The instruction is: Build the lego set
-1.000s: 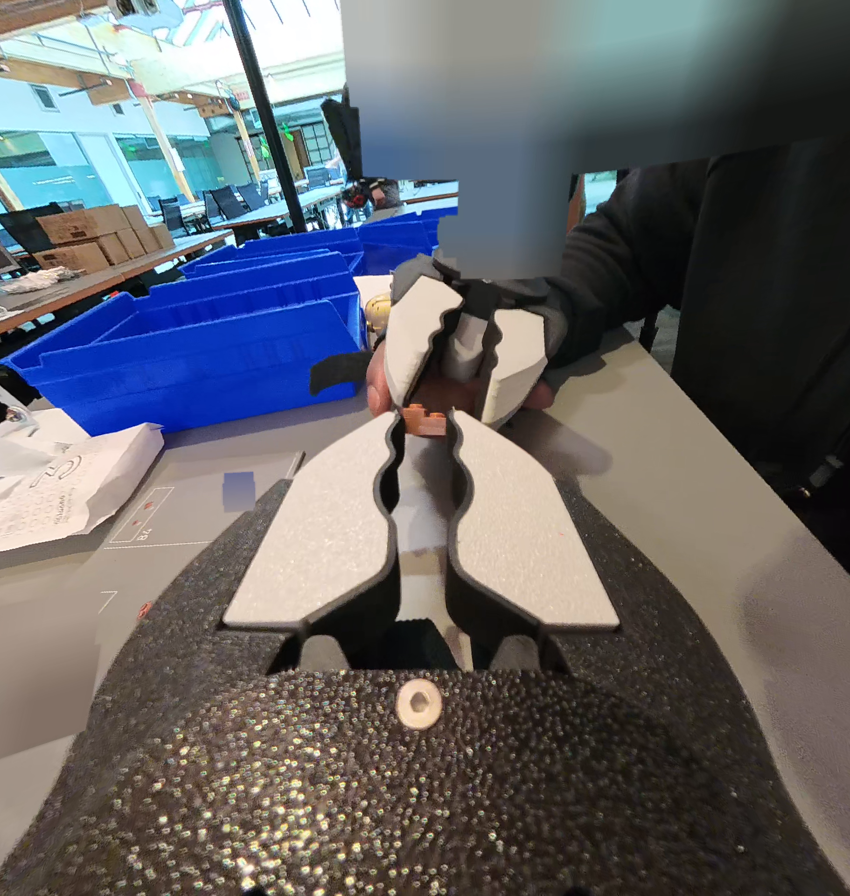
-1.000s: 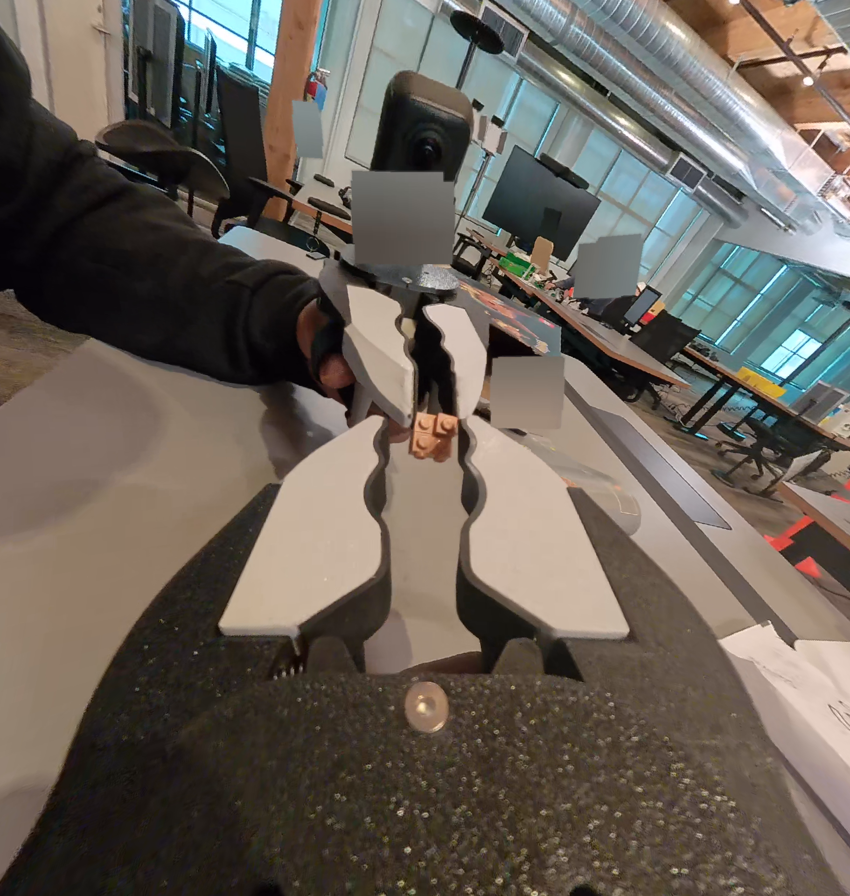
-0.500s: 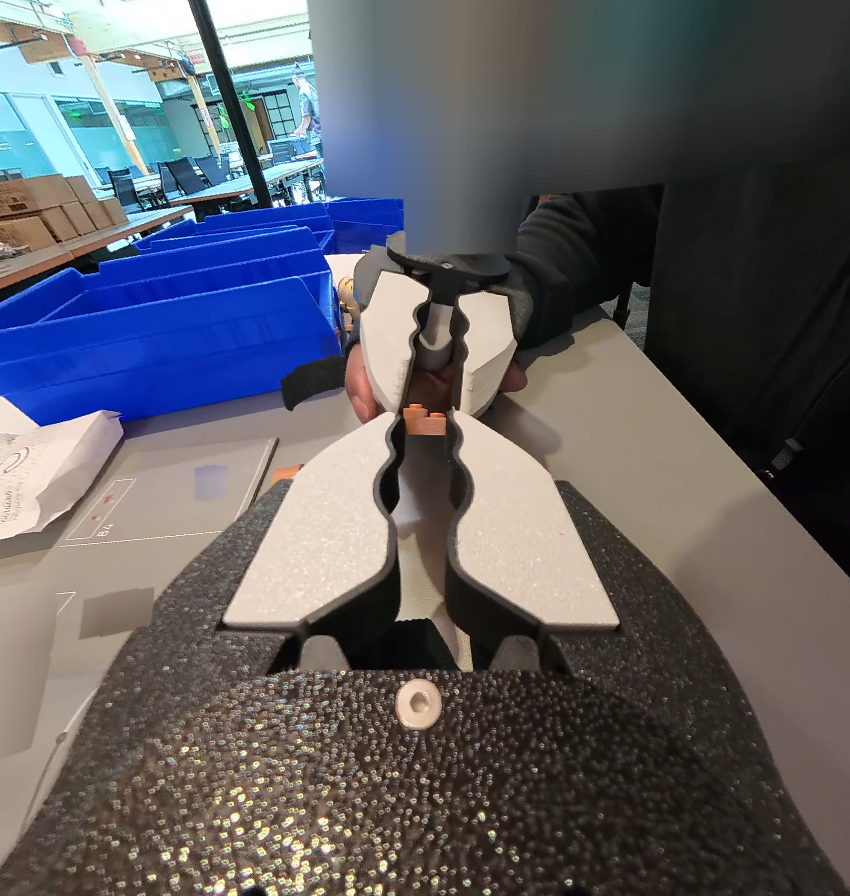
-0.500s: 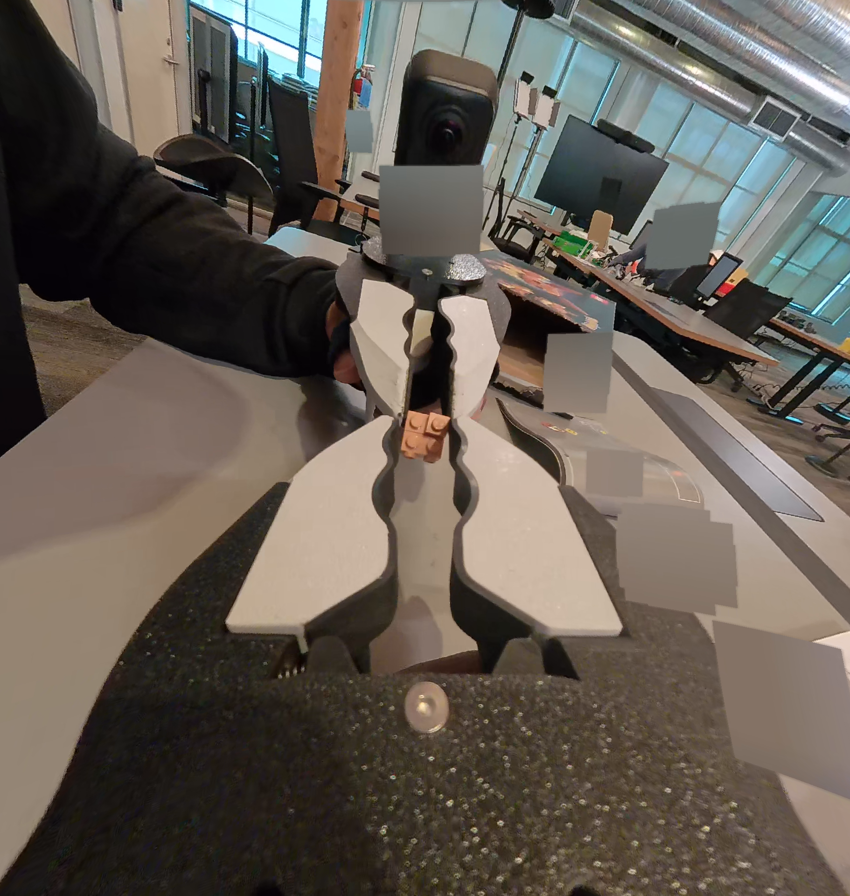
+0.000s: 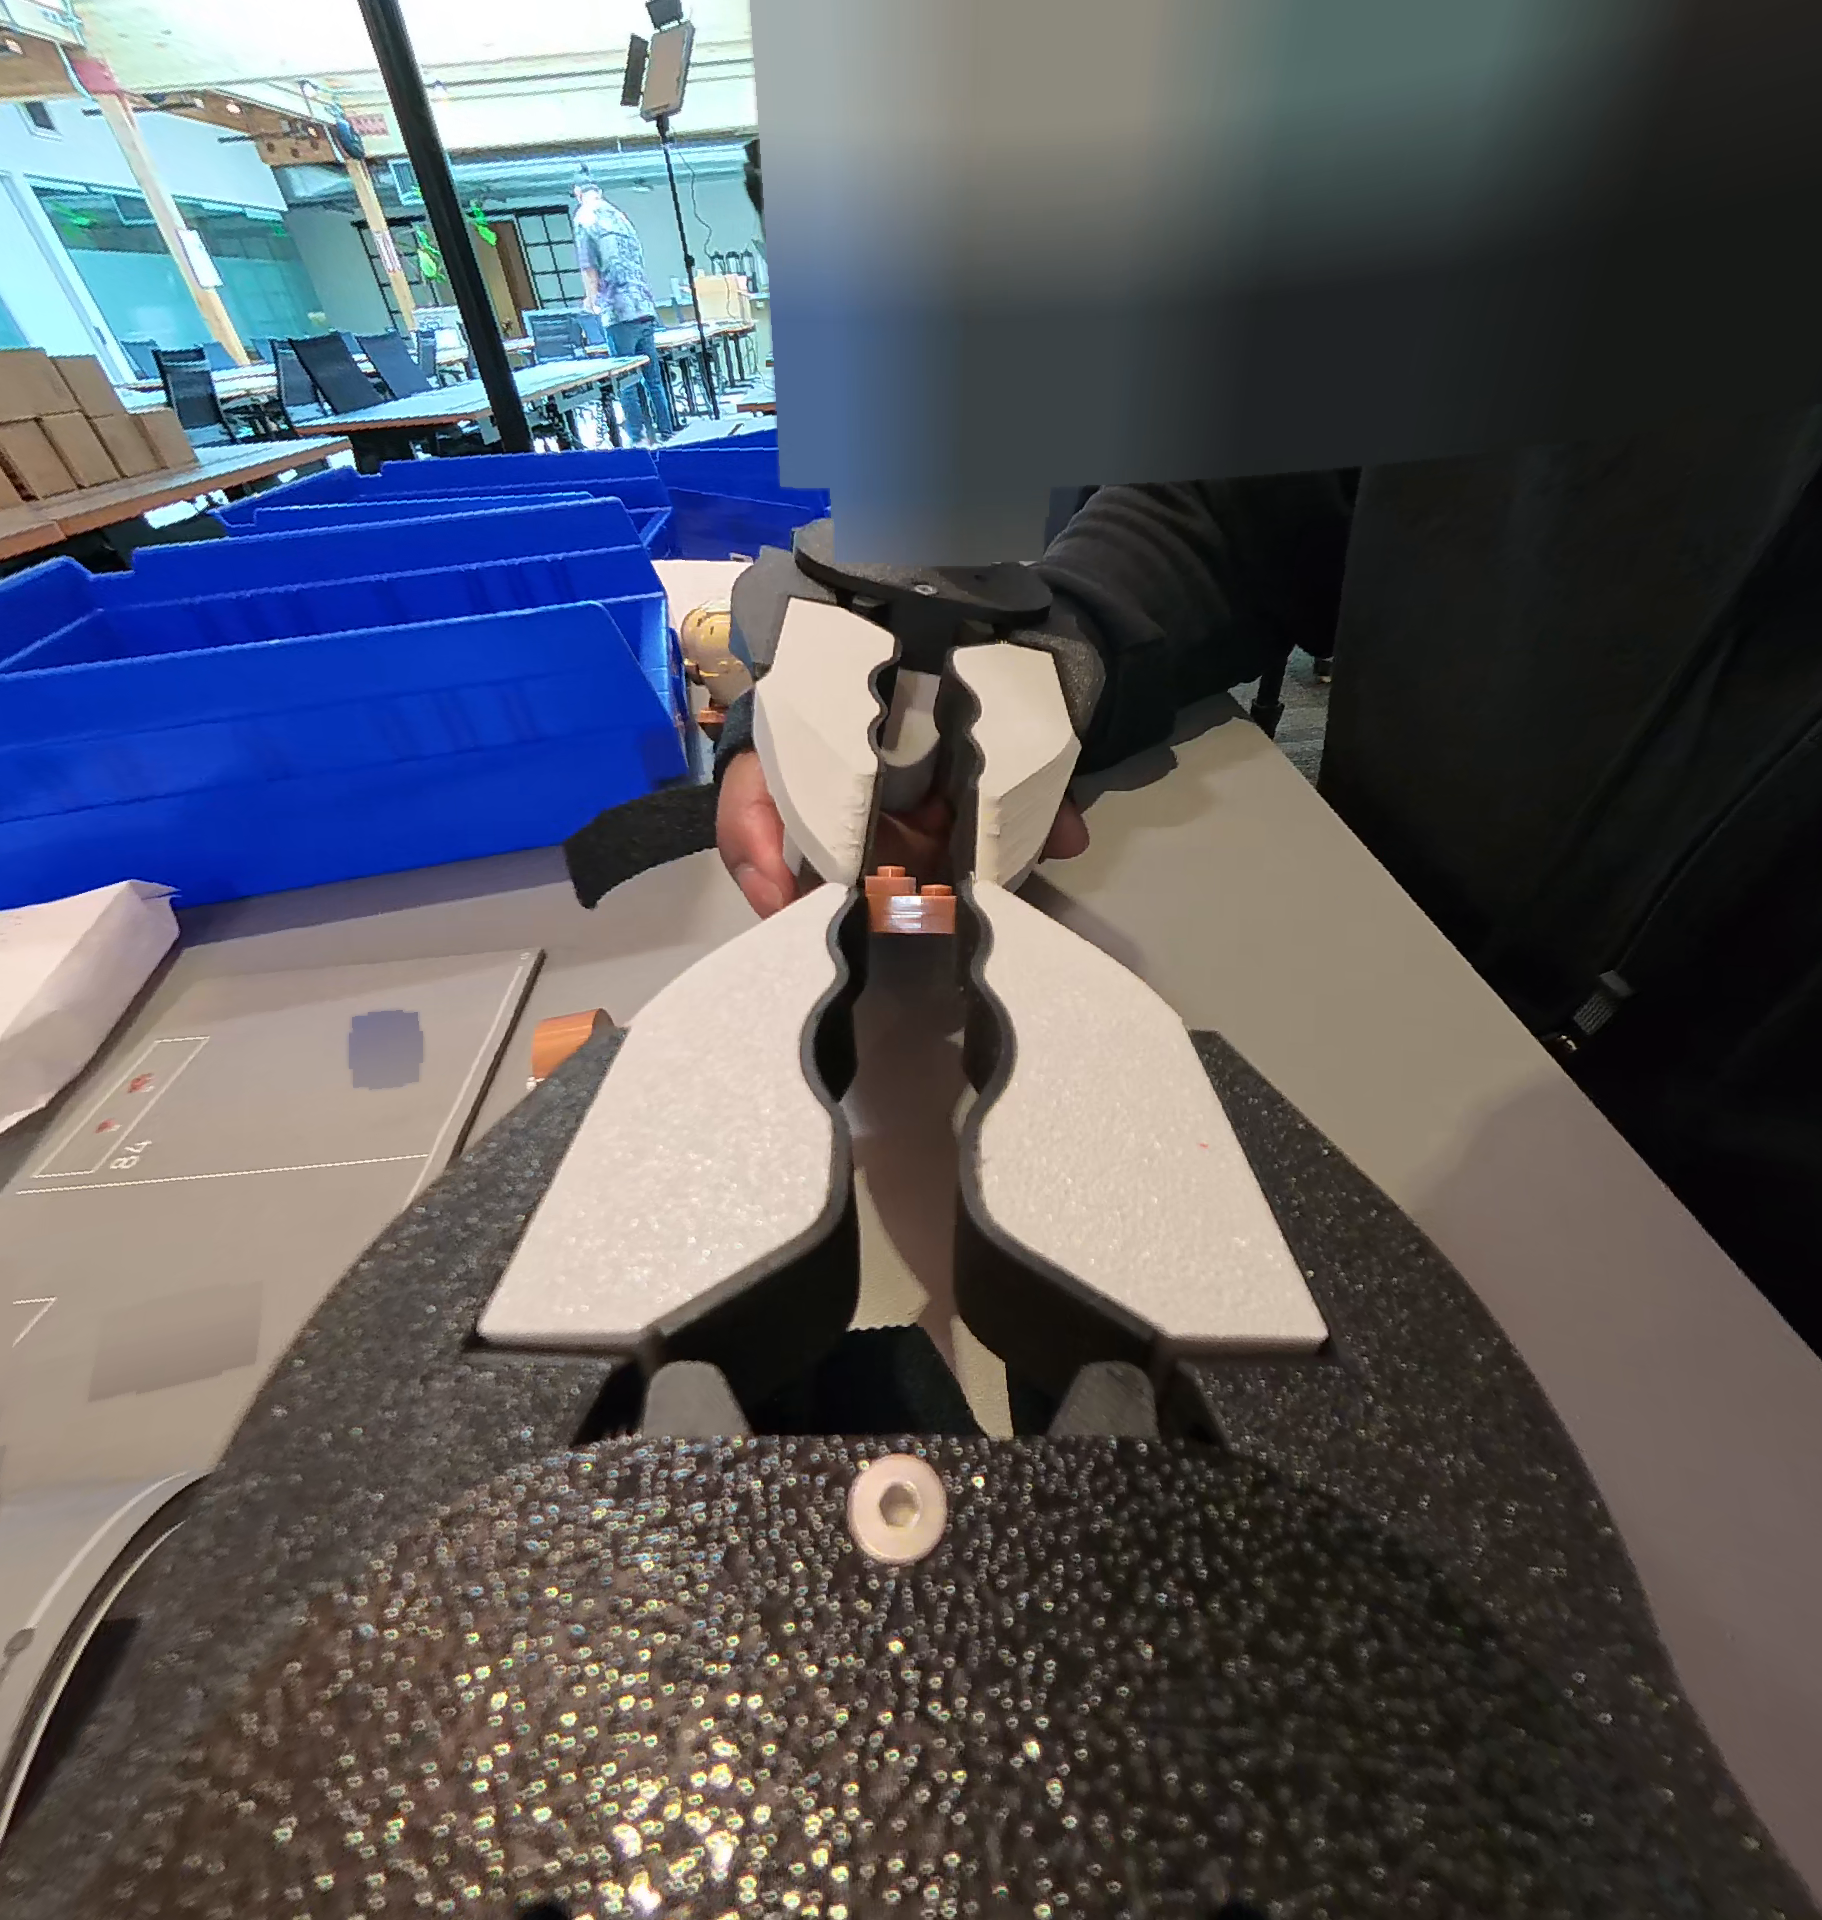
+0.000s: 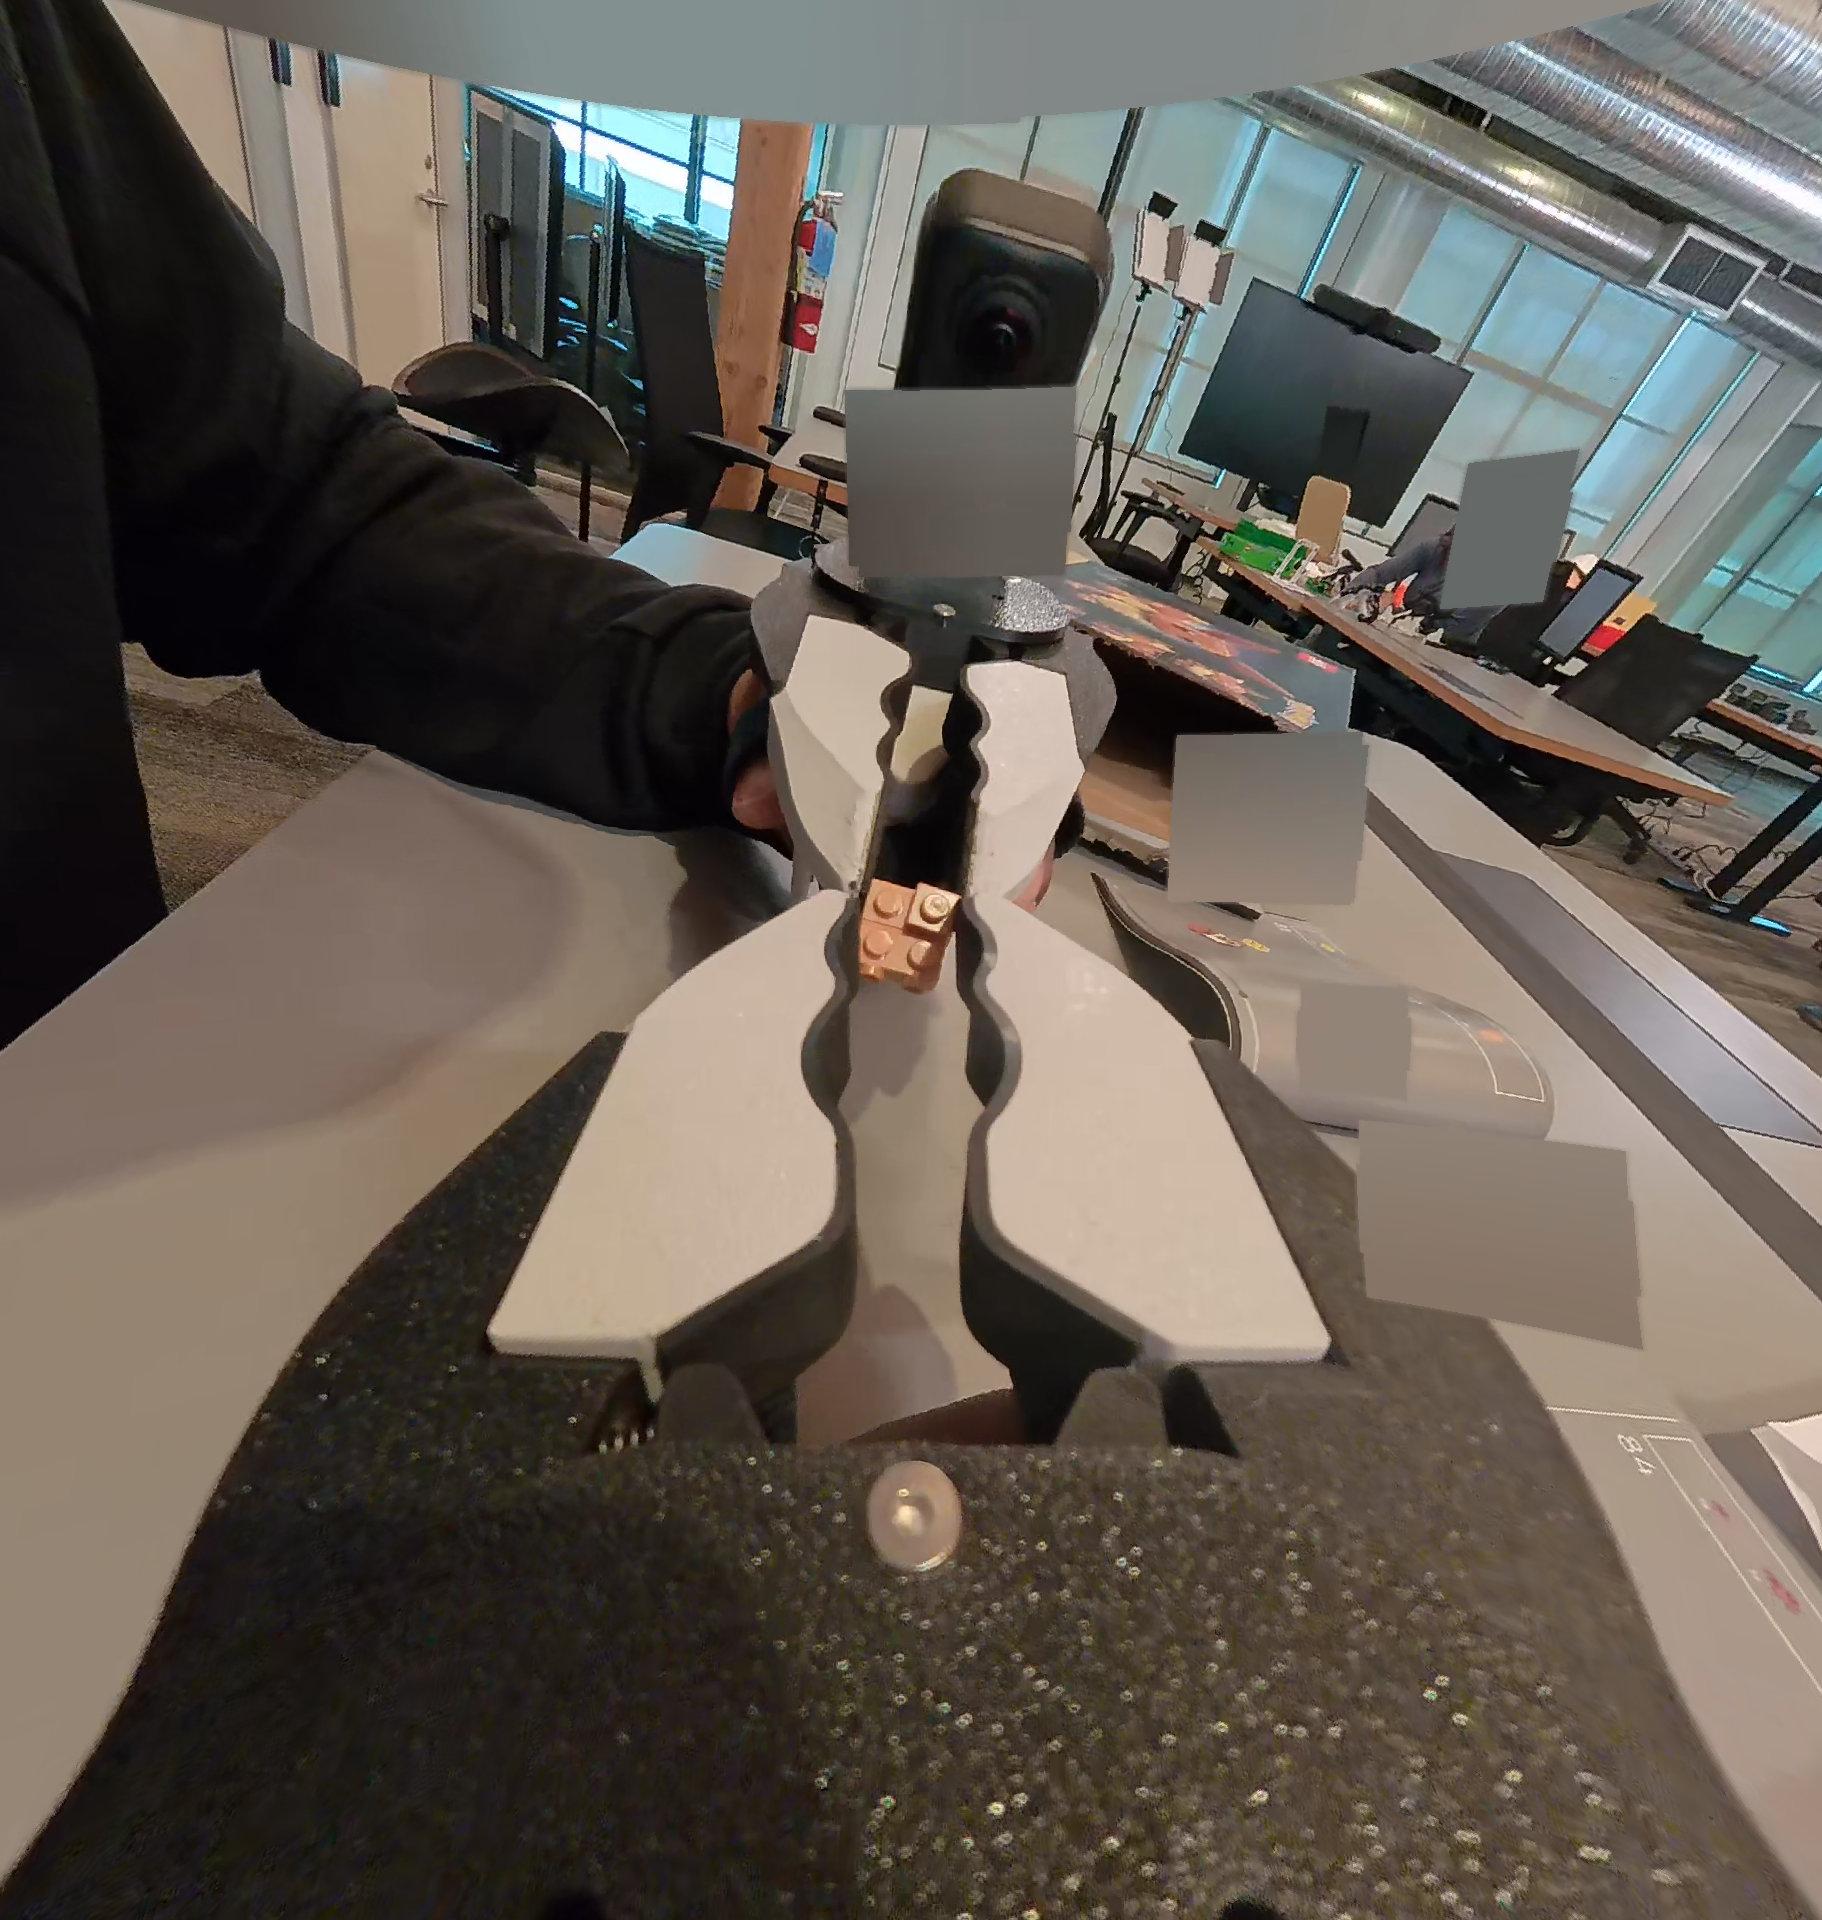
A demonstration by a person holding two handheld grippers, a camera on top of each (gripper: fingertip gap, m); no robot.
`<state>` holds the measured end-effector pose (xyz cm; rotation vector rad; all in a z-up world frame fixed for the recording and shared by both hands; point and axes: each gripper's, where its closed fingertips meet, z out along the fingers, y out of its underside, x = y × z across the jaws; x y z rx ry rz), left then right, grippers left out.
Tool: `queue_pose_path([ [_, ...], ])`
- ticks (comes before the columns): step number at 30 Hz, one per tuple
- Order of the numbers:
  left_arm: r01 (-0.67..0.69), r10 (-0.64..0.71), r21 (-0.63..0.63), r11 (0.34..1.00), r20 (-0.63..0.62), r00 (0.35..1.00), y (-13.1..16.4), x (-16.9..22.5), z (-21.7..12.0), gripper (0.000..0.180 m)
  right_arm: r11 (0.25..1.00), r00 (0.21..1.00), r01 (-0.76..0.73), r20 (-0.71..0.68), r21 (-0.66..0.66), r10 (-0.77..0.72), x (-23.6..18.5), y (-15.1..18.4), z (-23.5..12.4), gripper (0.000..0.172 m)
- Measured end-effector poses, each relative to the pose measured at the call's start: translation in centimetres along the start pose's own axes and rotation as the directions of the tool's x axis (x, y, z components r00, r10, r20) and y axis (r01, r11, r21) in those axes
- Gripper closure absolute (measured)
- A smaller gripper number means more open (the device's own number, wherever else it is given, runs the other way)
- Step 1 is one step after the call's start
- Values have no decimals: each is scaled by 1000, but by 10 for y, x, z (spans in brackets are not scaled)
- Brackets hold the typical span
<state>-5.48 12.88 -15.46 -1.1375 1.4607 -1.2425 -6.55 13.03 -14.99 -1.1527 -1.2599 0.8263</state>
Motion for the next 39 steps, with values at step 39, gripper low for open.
queue_pose_path([
  [39, -146, 151, -95, 985, 46, 987, 4, 0, -2, 165, 996, 996, -84, 23, -37, 85, 6, 1, -5, 162],
])
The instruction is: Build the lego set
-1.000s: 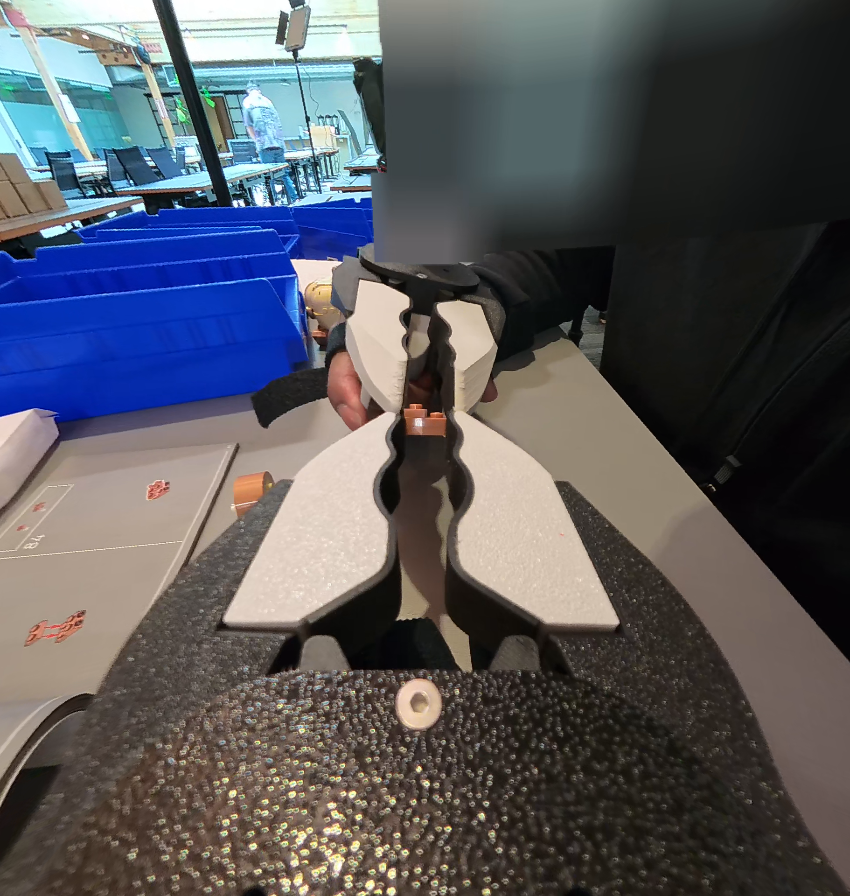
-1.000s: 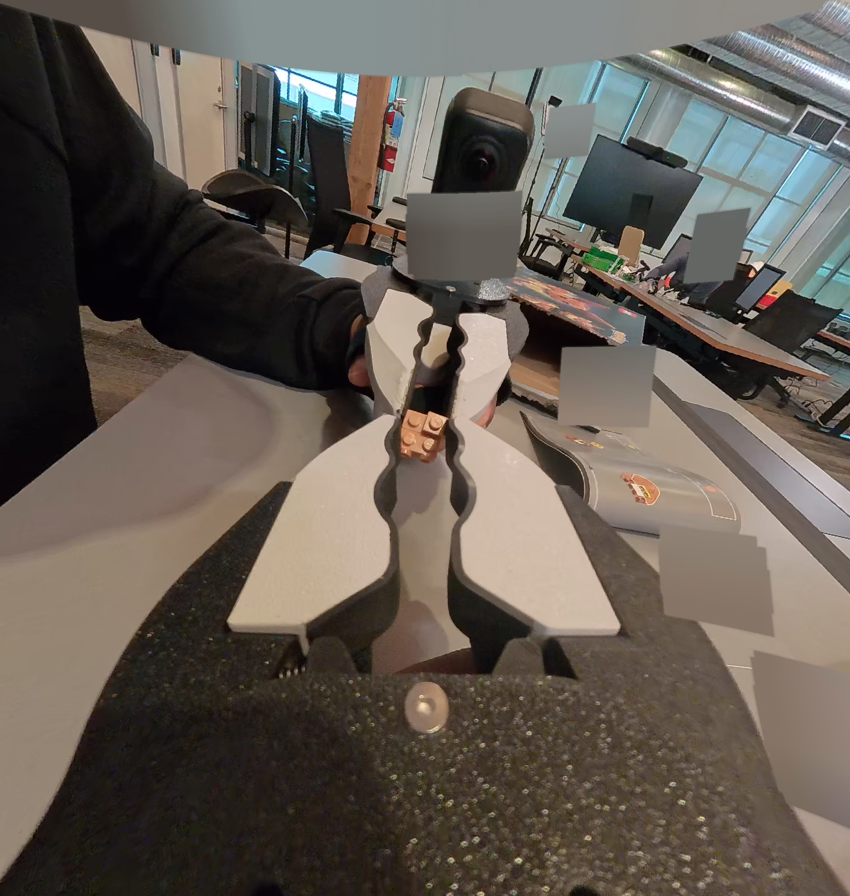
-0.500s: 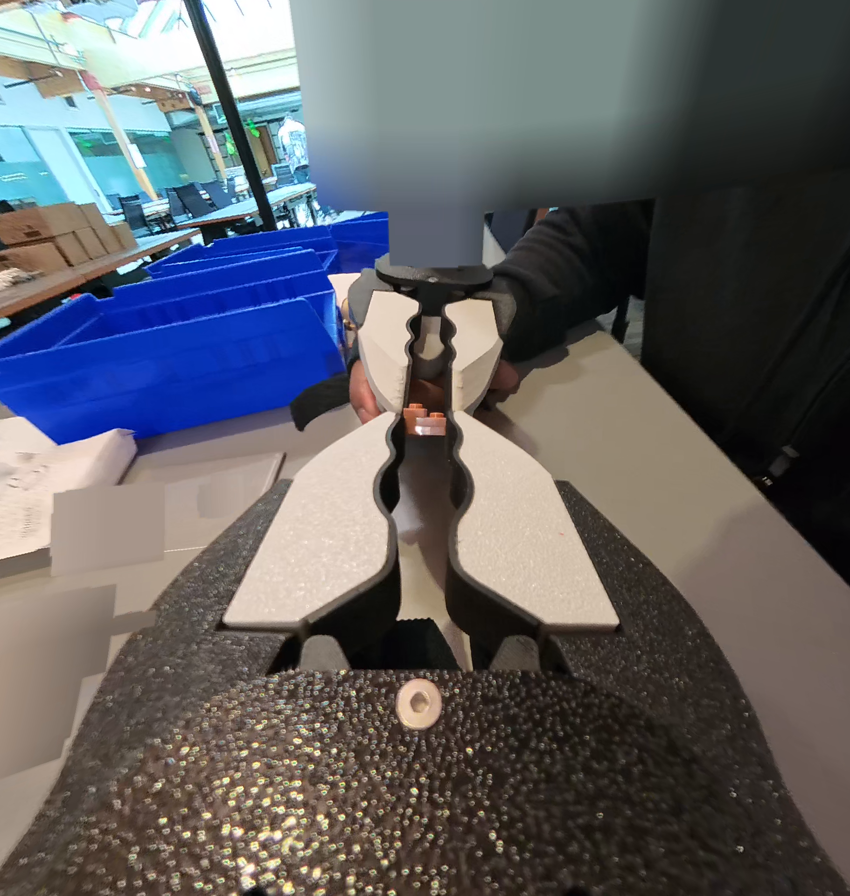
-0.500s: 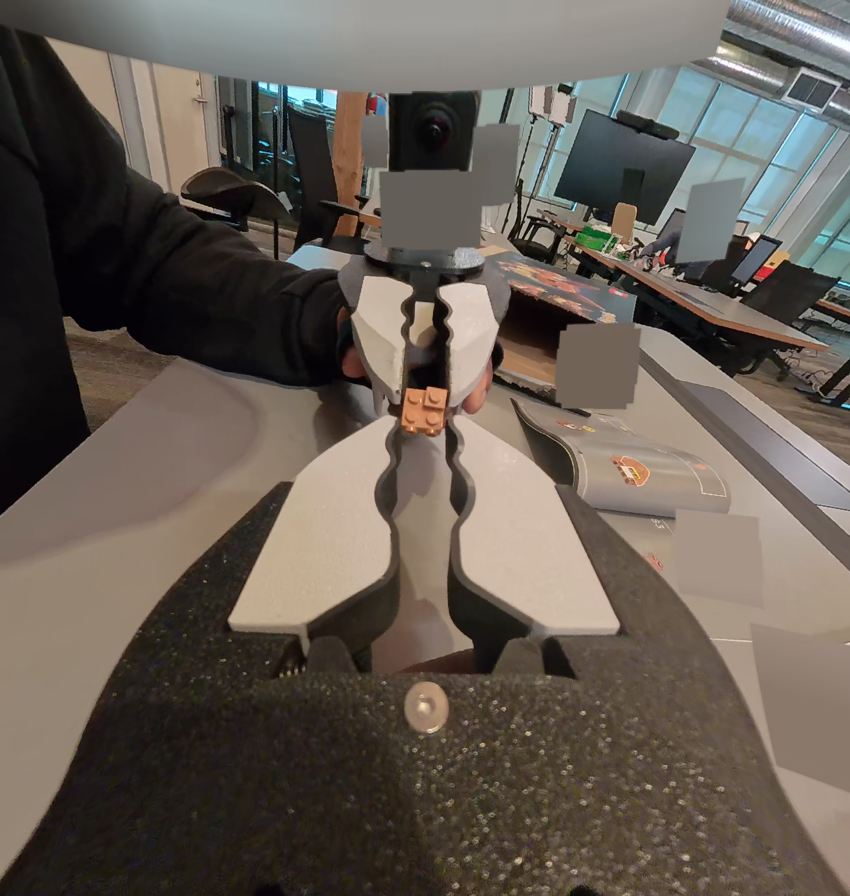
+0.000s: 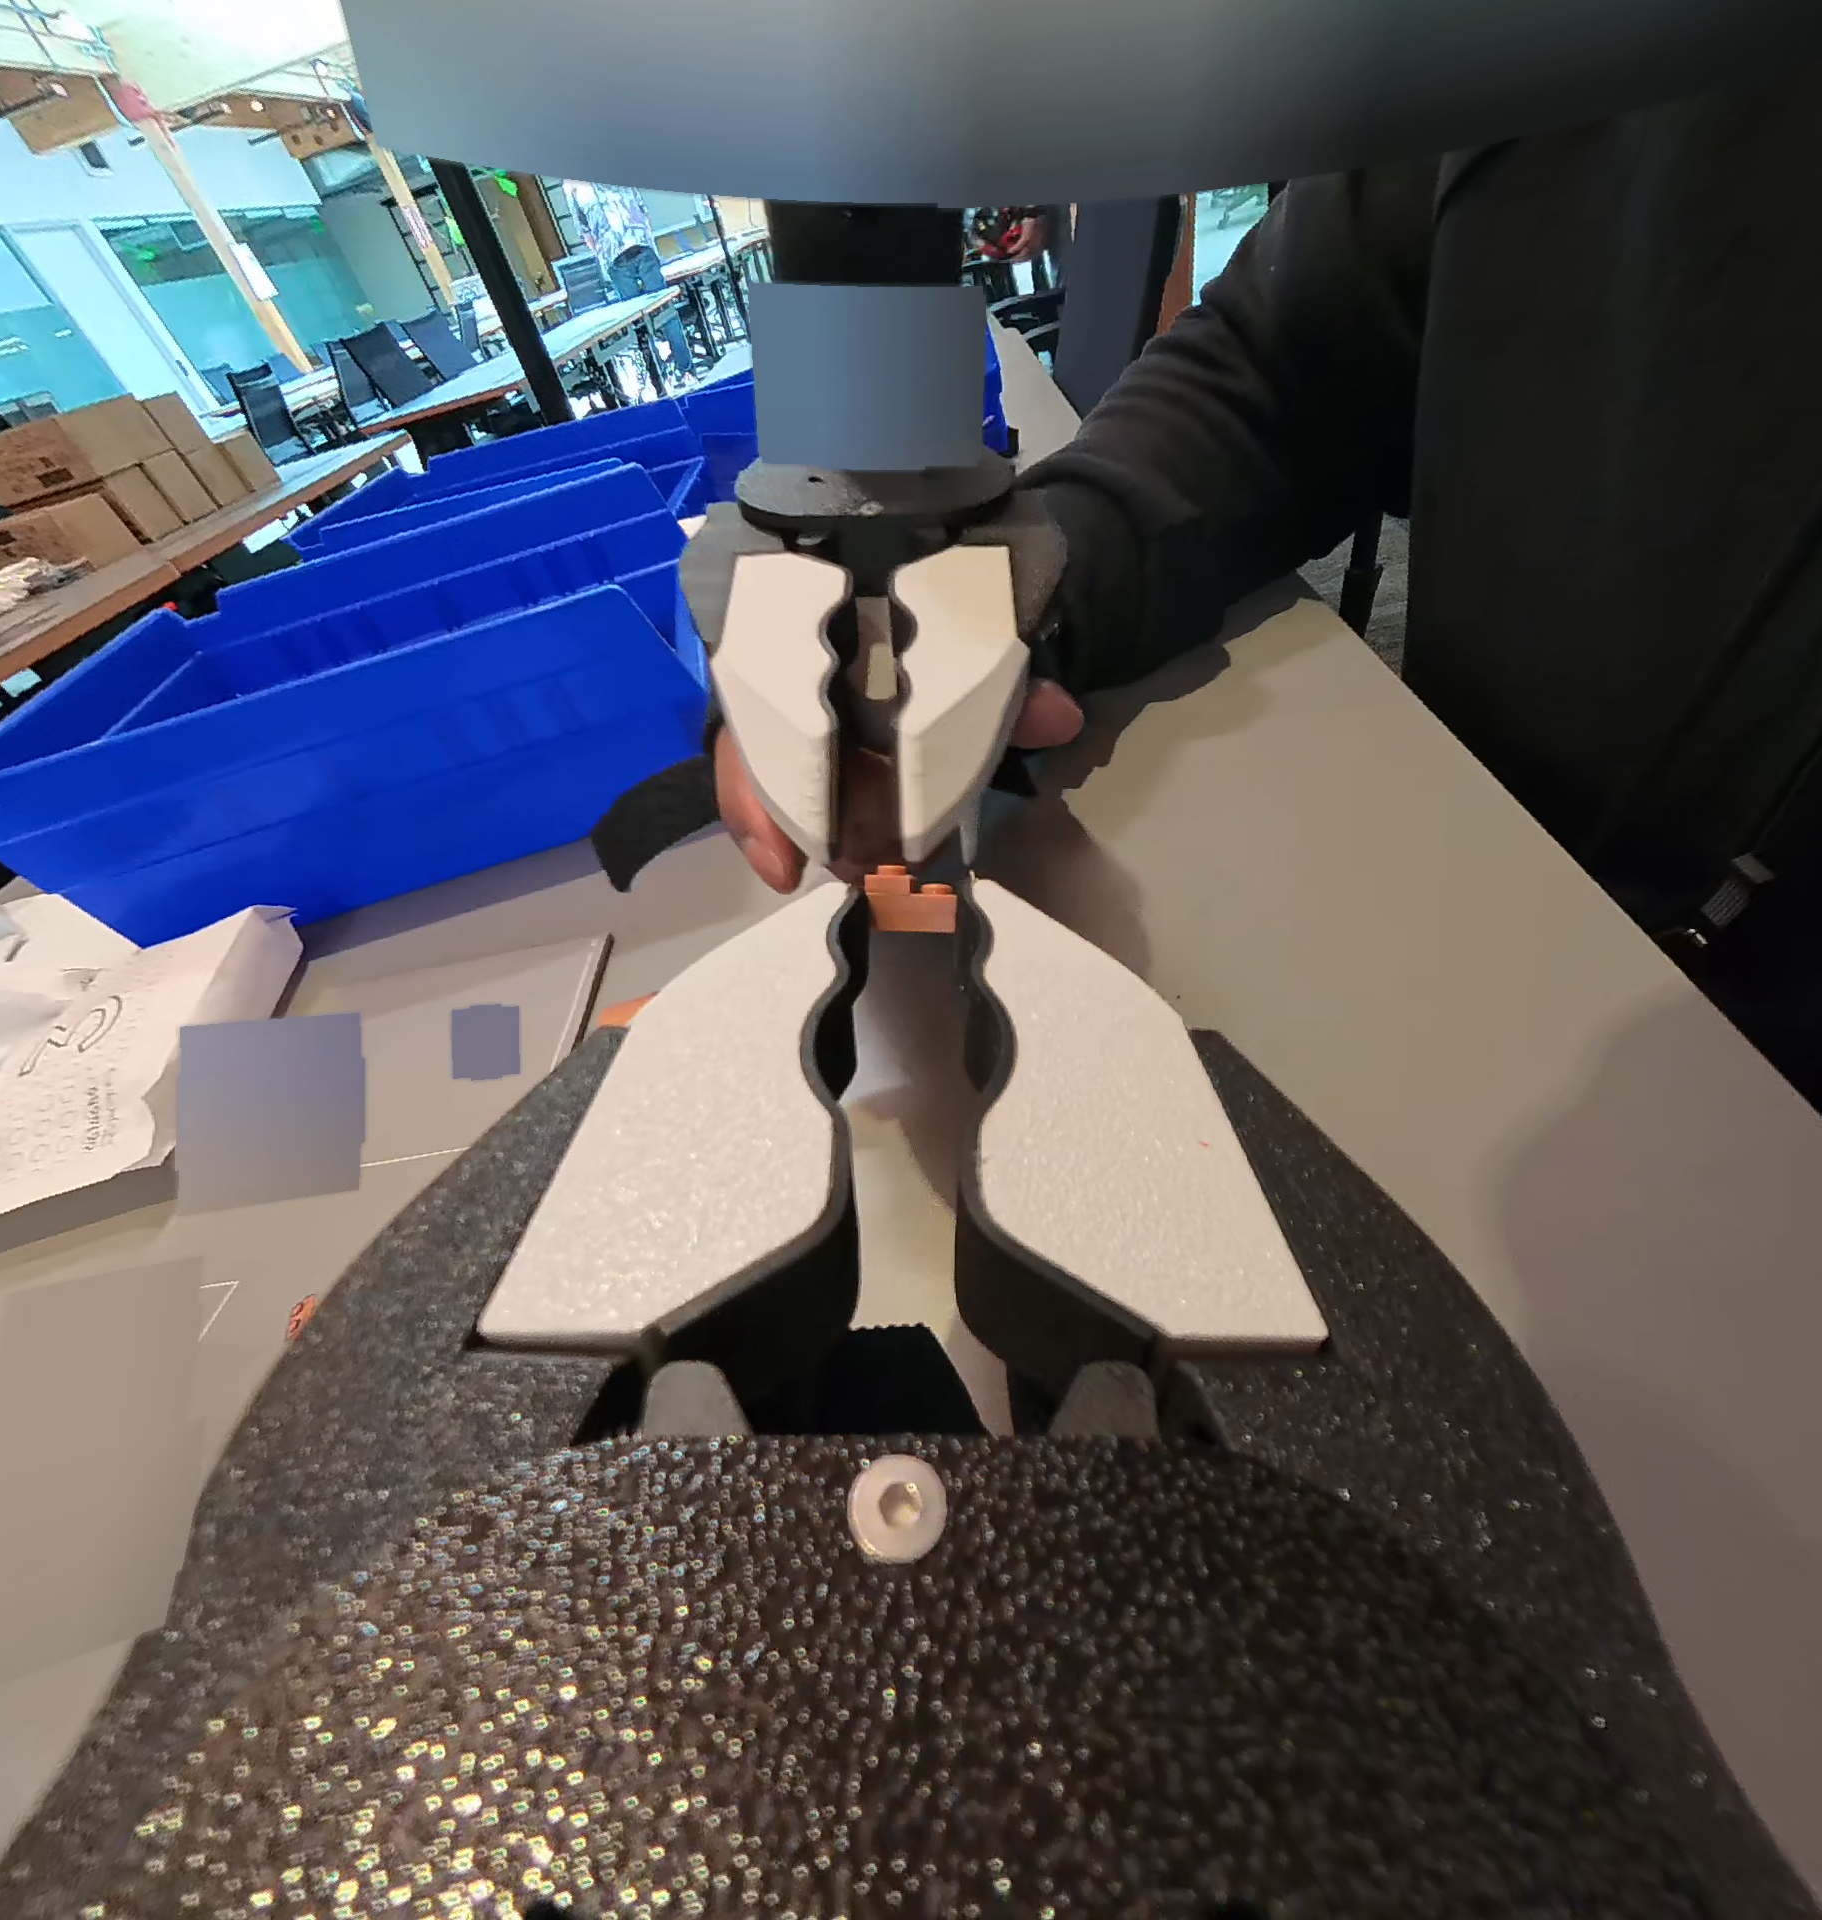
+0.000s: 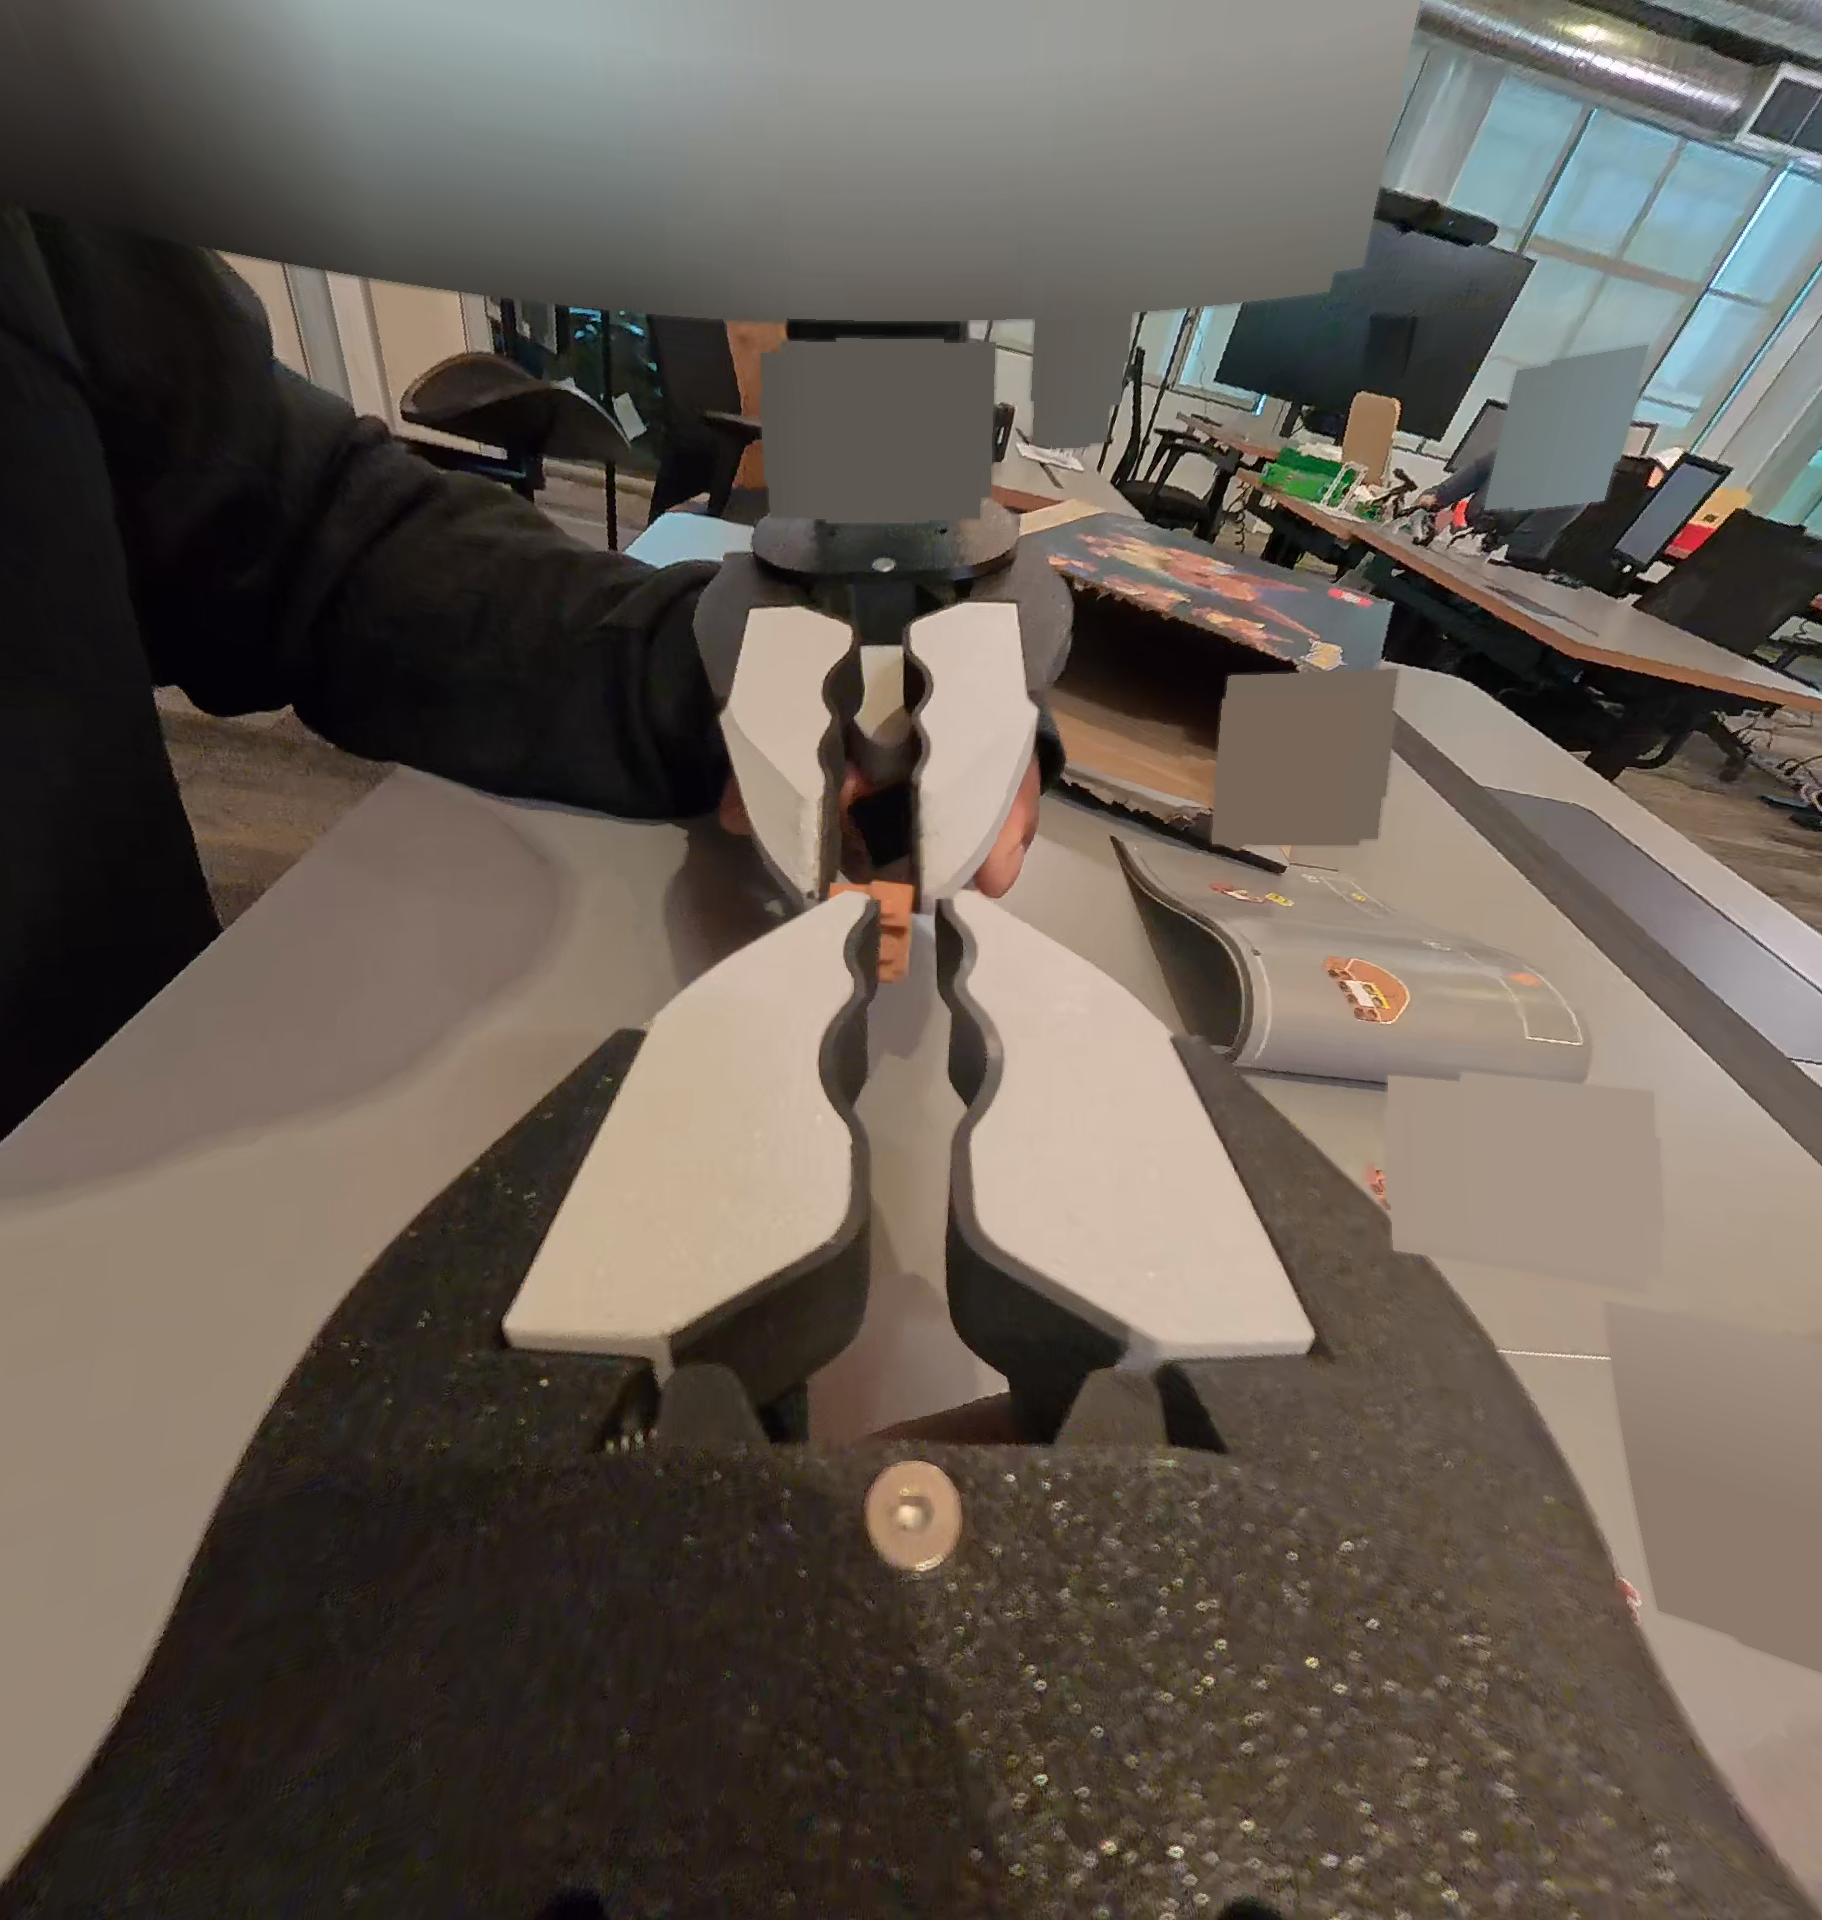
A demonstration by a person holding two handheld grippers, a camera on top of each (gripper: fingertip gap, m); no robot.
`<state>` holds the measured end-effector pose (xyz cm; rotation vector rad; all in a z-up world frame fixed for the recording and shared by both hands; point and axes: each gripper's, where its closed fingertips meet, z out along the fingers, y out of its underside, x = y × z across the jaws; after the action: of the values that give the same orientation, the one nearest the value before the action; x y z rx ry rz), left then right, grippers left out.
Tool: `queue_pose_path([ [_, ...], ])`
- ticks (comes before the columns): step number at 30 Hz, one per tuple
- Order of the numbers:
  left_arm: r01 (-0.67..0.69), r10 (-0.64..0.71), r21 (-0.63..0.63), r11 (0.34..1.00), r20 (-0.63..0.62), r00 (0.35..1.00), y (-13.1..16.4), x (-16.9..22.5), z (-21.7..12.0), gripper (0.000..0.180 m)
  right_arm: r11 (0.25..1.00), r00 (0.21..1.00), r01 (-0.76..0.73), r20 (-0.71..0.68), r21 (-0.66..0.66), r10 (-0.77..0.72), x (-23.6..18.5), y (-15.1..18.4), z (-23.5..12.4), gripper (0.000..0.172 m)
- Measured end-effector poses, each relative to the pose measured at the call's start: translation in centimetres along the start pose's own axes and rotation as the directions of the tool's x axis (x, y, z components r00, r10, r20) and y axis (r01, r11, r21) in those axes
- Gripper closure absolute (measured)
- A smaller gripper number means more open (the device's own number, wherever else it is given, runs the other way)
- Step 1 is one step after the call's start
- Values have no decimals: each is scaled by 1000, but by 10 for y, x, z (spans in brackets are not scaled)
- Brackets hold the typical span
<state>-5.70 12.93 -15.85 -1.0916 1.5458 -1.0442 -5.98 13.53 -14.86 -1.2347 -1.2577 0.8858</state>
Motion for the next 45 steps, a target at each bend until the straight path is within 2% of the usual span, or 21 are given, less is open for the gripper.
queue_pose_path([
  [13, -4, 4, -22, 1000, -12, 1000, 4, 2, 2, 165, 998, 999, 42, 24, -49, -41, -6, 7, 4, 164],
  [45, 26, -31, -41, 999, -134, 990, 6, 21, 7, 165, 989, 979, 128, 170, -74, -114, -25, 13, 0, 165],
])
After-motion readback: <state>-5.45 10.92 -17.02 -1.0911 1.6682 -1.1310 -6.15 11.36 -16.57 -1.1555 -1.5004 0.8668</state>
